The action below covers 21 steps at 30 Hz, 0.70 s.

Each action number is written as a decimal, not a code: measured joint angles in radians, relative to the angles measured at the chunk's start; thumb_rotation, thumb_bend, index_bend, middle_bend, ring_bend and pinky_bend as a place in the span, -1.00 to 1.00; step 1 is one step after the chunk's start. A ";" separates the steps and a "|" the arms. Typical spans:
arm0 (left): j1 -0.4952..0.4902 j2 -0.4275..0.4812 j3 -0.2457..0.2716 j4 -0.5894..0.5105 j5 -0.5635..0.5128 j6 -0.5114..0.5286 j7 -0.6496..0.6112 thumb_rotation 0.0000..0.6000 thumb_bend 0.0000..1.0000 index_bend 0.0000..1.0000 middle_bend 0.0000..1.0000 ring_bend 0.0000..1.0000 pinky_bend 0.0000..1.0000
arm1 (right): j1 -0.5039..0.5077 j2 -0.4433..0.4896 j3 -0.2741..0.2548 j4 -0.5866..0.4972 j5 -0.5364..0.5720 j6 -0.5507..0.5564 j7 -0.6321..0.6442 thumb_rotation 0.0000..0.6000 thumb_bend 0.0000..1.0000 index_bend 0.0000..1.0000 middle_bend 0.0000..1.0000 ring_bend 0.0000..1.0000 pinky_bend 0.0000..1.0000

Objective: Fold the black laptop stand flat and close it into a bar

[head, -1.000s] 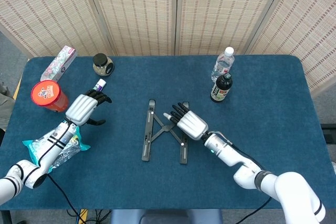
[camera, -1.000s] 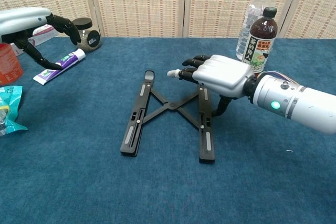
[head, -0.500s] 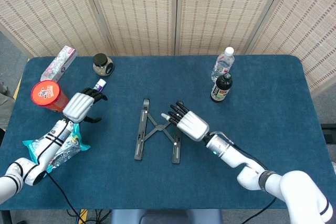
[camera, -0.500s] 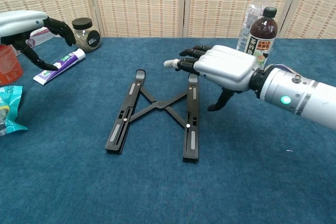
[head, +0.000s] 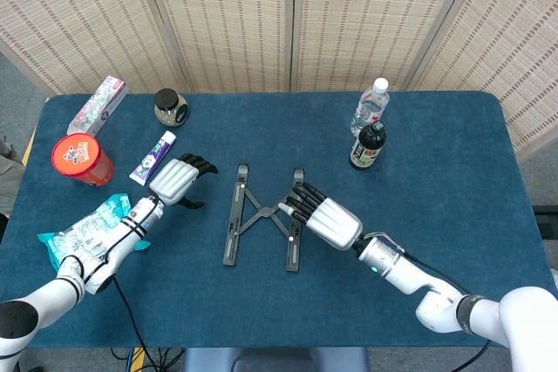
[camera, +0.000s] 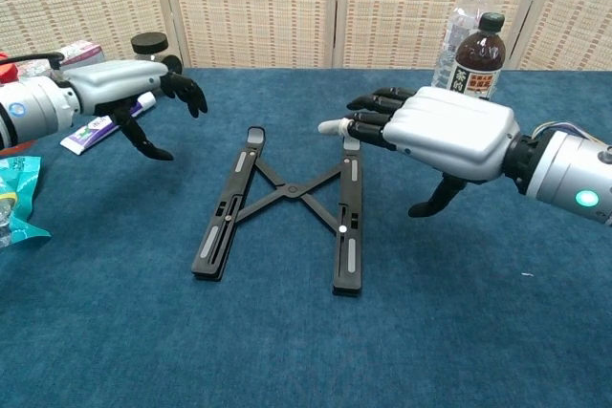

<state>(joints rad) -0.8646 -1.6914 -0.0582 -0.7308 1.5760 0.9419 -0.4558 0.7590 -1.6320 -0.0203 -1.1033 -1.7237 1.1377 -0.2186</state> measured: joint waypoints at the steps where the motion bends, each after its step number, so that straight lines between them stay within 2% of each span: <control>1: -0.004 -0.011 0.001 0.011 0.002 0.001 -0.008 1.00 -0.78 -0.49 -0.42 -0.61 -0.67 | 0.001 -0.010 0.002 0.008 0.001 -0.002 -0.006 1.00 -1.00 -1.00 -0.75 -1.00 -0.81; 10: -0.042 -0.095 0.010 0.089 0.006 -0.018 -0.064 1.00 -0.78 -0.80 -0.64 -0.78 -0.74 | 0.012 -0.080 0.012 0.067 -0.006 -0.005 -0.032 1.00 -1.00 -1.00 -0.91 -1.00 -1.00; 14: -0.050 -0.118 0.011 0.120 0.001 -0.022 -0.077 1.00 -0.78 -0.81 -0.65 -0.79 -0.75 | 0.015 -0.104 0.016 0.093 -0.006 -0.001 -0.032 1.00 -1.00 -1.00 -1.00 -1.00 -1.00; 21: -0.053 -0.138 0.022 0.147 -0.003 -0.030 -0.100 1.00 -0.78 -0.81 -0.64 -0.79 -0.75 | 0.009 -0.150 0.020 0.136 0.000 0.009 -0.033 1.00 -1.00 -1.00 -1.00 -1.00 -1.00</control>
<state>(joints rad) -0.9179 -1.8292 -0.0367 -0.5837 1.5727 0.9120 -0.5553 0.7682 -1.7822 -0.0004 -0.9673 -1.7232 1.1468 -0.2519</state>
